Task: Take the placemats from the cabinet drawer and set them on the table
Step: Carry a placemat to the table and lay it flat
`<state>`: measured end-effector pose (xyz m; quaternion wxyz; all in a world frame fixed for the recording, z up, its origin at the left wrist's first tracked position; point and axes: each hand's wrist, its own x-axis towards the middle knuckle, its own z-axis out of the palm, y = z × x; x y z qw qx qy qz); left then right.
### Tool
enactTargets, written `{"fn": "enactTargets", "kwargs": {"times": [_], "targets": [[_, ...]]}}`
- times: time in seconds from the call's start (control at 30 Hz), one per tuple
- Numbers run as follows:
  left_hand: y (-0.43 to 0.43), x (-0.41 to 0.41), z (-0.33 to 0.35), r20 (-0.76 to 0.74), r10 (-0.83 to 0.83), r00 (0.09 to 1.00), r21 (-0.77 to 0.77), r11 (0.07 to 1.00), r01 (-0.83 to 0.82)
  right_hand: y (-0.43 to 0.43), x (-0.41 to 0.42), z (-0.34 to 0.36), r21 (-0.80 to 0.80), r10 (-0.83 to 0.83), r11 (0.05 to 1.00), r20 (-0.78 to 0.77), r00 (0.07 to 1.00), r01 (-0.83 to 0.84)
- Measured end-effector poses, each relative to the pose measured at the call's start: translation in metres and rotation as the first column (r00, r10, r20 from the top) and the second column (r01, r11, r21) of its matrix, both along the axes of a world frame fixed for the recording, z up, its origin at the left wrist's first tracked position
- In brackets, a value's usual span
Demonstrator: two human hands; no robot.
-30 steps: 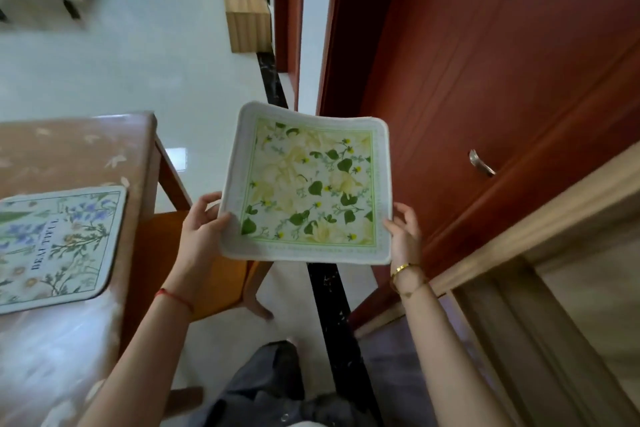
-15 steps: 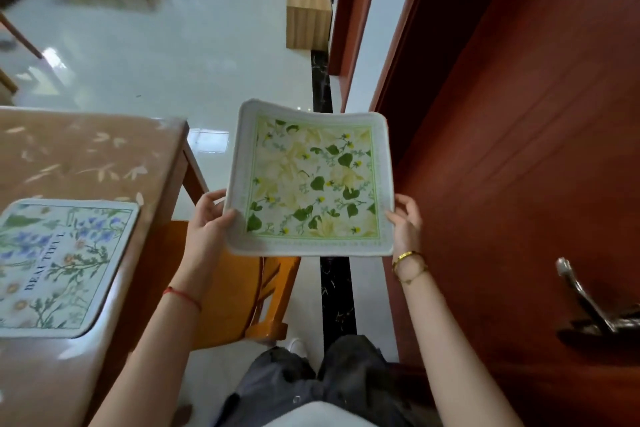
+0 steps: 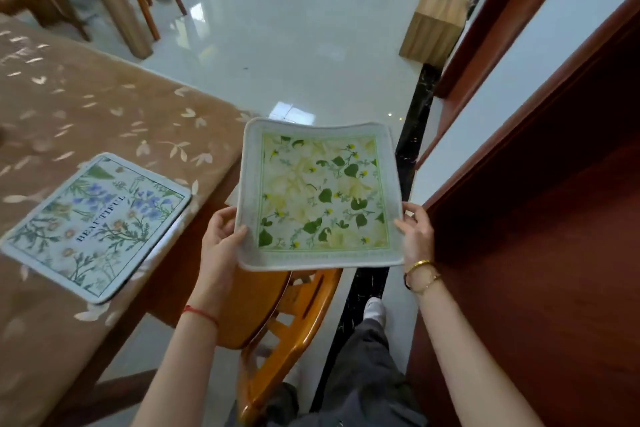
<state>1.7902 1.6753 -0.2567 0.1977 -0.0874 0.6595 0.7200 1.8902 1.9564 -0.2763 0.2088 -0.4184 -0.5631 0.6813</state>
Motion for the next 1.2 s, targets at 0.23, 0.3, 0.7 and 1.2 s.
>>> {"fn": "enactTargets", "kwargs": {"times": [0.23,0.3,0.7,1.2], "targets": [[0.080,-0.007,-0.008,0.052,0.201,0.978,-0.015,0.980,-0.201,0.095,-0.052,0.005,0.026,0.219,0.975,0.021,0.975,-0.220],[0.109,-0.011,-0.008,0.061,0.245,0.968,0.003,0.969,-0.246,0.127,-0.064,0.009,0.025,0.261,0.965,0.023,0.965,-0.261],[0.235,-0.074,-0.015,0.051,0.438,0.898,-0.066,0.898,-0.435,0.256,-0.150,0.010,0.027,0.407,0.913,-0.002,0.913,-0.407],[0.298,-0.277,-0.018,0.070,0.550,0.832,-0.085,0.835,-0.544,0.311,-0.381,0.001,0.031,0.520,0.853,0.036,0.853,-0.521]]}}
